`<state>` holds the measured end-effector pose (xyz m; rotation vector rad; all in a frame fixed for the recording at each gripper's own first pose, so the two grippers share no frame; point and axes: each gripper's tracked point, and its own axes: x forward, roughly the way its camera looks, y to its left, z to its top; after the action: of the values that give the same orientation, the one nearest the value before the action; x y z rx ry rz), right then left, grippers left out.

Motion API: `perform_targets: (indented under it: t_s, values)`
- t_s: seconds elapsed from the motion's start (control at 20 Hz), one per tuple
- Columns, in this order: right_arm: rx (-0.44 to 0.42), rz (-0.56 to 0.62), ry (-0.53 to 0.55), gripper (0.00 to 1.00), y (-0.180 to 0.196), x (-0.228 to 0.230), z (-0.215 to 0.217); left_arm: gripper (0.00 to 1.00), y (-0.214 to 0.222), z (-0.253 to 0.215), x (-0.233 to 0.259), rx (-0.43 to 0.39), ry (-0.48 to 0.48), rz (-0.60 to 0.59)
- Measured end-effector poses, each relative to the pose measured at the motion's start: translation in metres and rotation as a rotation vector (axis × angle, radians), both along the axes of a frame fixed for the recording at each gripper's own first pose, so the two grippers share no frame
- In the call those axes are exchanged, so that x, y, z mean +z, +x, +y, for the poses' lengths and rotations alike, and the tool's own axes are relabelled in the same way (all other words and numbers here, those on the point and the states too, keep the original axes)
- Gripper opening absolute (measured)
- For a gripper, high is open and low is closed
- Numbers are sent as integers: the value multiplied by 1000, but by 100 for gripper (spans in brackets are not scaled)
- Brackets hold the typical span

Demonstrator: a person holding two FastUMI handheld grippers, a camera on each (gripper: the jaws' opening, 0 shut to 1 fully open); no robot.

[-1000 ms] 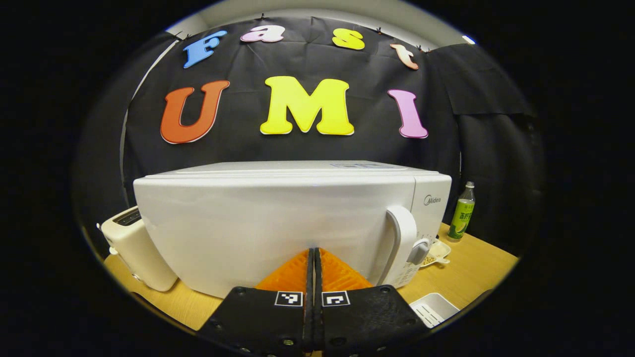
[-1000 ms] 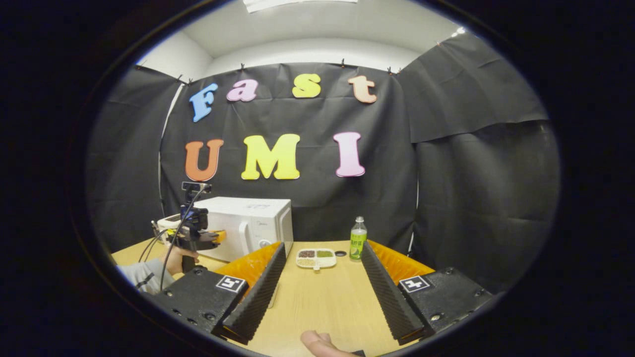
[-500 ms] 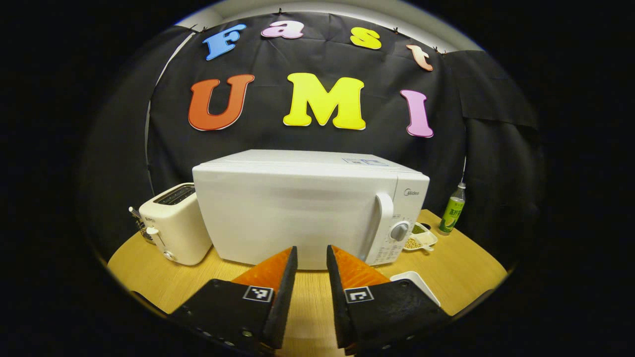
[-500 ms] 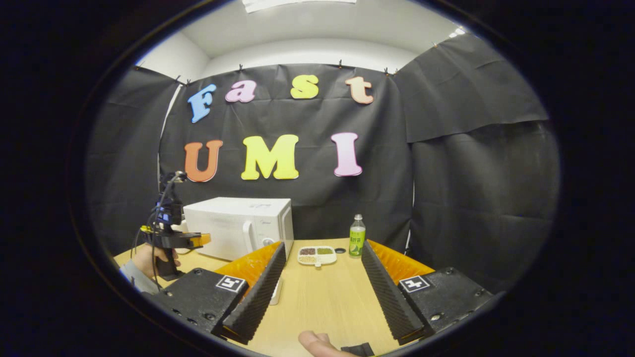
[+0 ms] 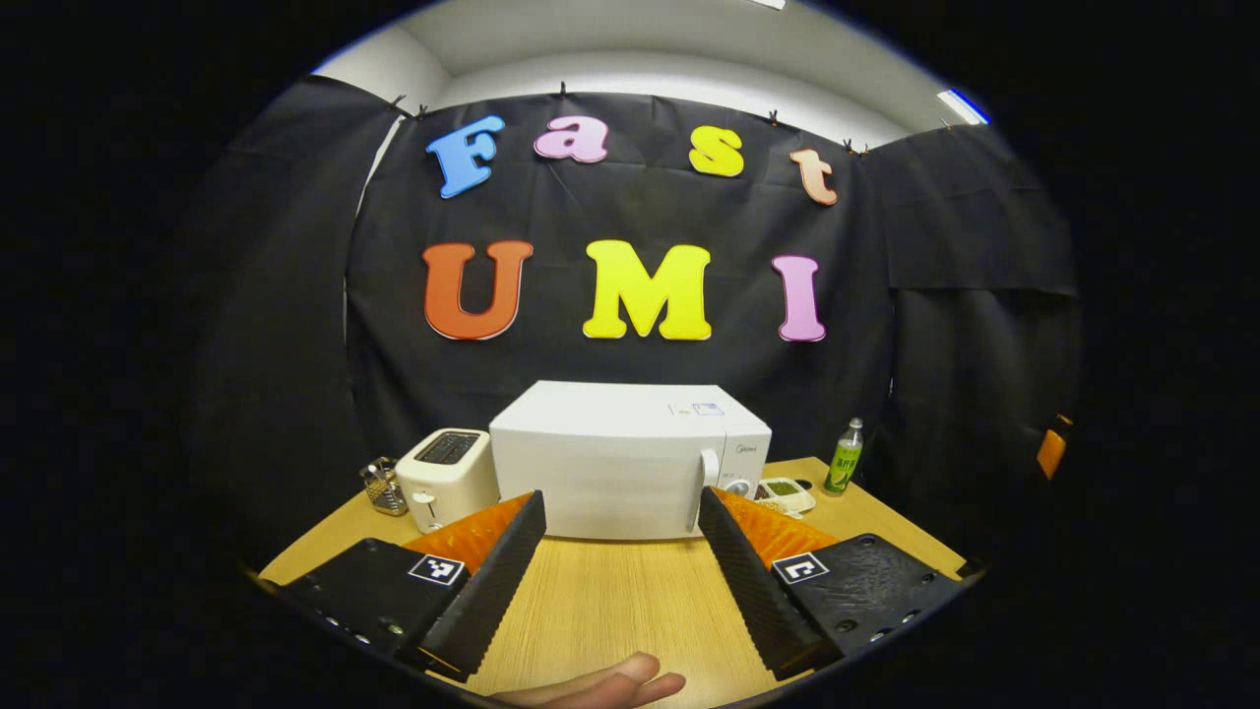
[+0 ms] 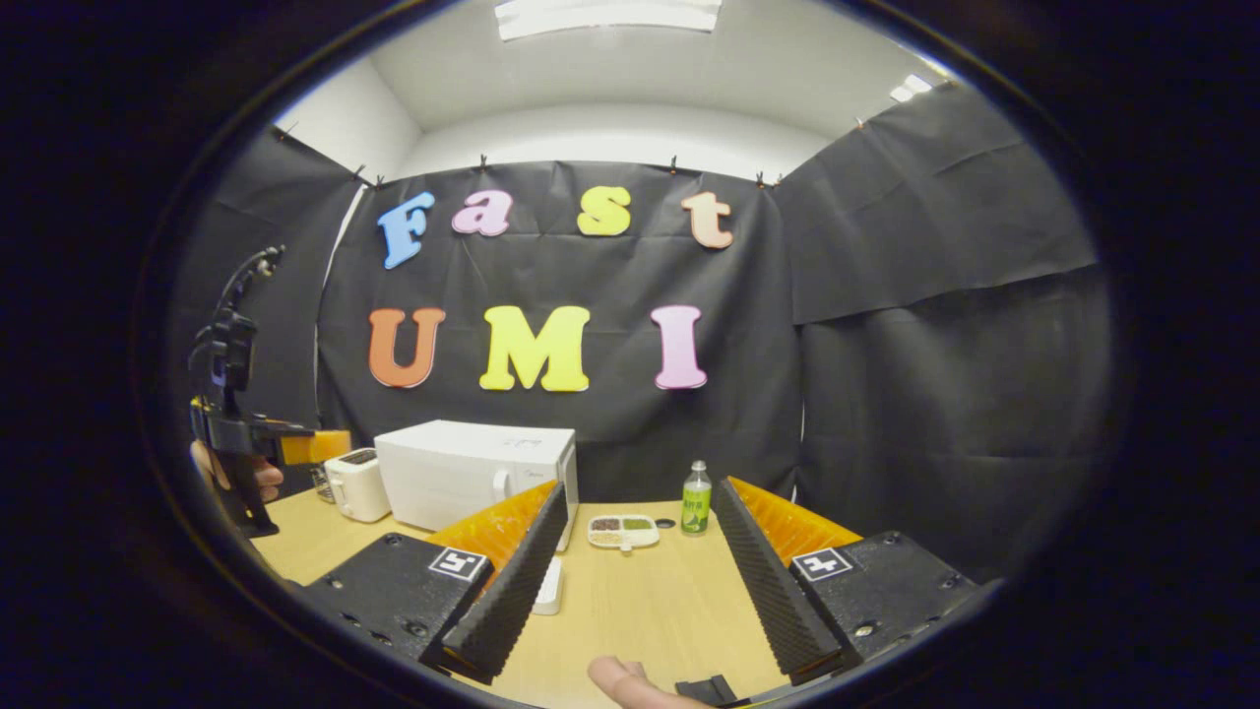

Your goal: Open the microwave oven with the left hand, put the food in, and close the microwave oven.

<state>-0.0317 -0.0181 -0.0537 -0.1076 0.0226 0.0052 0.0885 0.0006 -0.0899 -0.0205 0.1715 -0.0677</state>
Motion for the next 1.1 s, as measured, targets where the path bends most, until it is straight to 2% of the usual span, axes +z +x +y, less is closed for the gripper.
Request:
perform_targets:
  t_s: [0.15, 0.25, 0.3, 0.35, 0.4, 0.45, 0.5, 0.7, 0.9, 0.95, 1.05, 1.1]
  values:
    - [-28, -23, 20, 97, -12, 20, -5, 98, -42, 22, 41, 80, 1, -39]
    - [-44, -30, 34, 97, -16, 31, -7, 97, -65, 29, 67, 104, -8, -87]
    - [-53, -36, 38, 97, -19, 37, -9, 88, -77, 32, 75, 107, -21, -102]
    - [-58, -48, 38, 97, -21, 44, -10, 87, -88, 35, 82, 112, -35, -119]
    - [-62, -62, 37, 98, -24, 51, -10, 96, -98, 40, 87, 120, -39, -131]
    - [-64, -76, 34, 98, -30, 56, -11, 86, -106, 45, 90, 133, -35, -140]
    - [-64, -88, 31, 98, -33, 61, -10, 96, -114, 49, 93, 150, -31, -147]
    - [-45, -102, 28, 98, -41, 63, -2, 95, -144, 51, 96, 157, 0, -185]
    - [-22, -76, 32, 98, -43, 48, 6, 95, -172, 40, 76, 136, 25, -206]
    - [-12, -72, 29, 92, -44, 46, 9, 95, -174, 39, 71, 136, 32, -203]
    - [10, -68, 24, 92, -45, 44, 17, 95, -173, 35, 63, 135, 50, -197]
    - [20, -67, 24, 98, -46, 44, 21, 95, -173, 32, 60, 133, 56, -185]
